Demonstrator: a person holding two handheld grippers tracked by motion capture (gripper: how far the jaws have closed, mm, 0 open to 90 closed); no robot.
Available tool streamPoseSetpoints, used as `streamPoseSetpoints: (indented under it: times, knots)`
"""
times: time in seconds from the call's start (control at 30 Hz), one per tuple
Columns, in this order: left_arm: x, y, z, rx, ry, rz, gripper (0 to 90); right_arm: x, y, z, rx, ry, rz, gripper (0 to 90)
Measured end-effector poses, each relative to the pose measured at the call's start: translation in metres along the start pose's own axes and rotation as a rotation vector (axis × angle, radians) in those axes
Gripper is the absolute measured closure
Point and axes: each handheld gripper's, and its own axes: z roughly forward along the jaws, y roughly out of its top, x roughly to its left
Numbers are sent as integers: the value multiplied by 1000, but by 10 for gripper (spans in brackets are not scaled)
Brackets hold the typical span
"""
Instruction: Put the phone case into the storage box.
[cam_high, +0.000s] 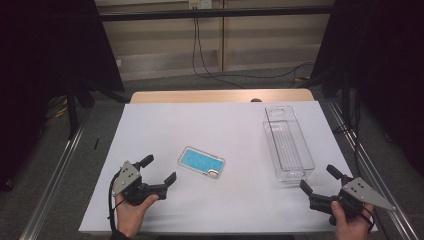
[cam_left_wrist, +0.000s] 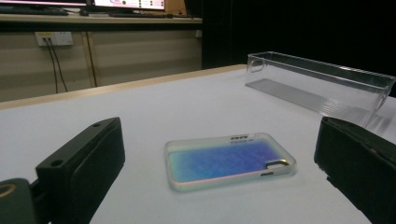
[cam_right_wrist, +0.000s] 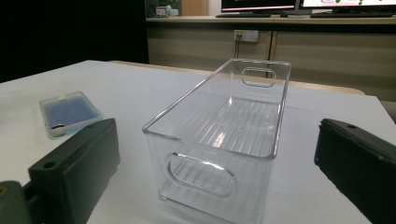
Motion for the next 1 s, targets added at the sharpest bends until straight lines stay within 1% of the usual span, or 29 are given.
streamPoseSetpoints:
  times: [0.07,0.1,0.2,0.33,0.37,0.47,0.57,0.77,0.8,0.83,0.87,0.93,1.0]
  knots:
    - [-1,3,4,8,12,9,12,0,0,0,1,0,1,0]
    - [-1,6,6,-8,7,1,9,0,0,0,5,6,5,0]
    - [-2,8,8,-10,17,6,8,0,0,0,5,9,8,0]
    - [-2,10,14,-11,3,23,10,1,0,0,3,8,6,0]
    - [-1,11,17,-10,0,17,14,1,0,0,2,11,5,0]
    - [-1,13,21,-15,-4,13,16,1,0,0,3,10,5,0]
    - [-1,17,29,-22,-11,24,18,0,0,0,1,8,8,0]
    - [0,18,38,-27,-15,33,24,0,0,0,0,8,7,0]
    - [1,17,41,-25,-19,32,24,0,0,0,0,8,7,0]
    - [2,16,43,-19,-28,37,35,0,0,0,0,11,6,0]
    - [3,14,45,-8,-27,46,35,0,0,0,3,17,7,0]
    - [5,12,49,13,-13,42,22,0,0,0,3,13,9,0]
    - [7,12,50,9,-10,39,26,0,0,-1,1,13,7,0]
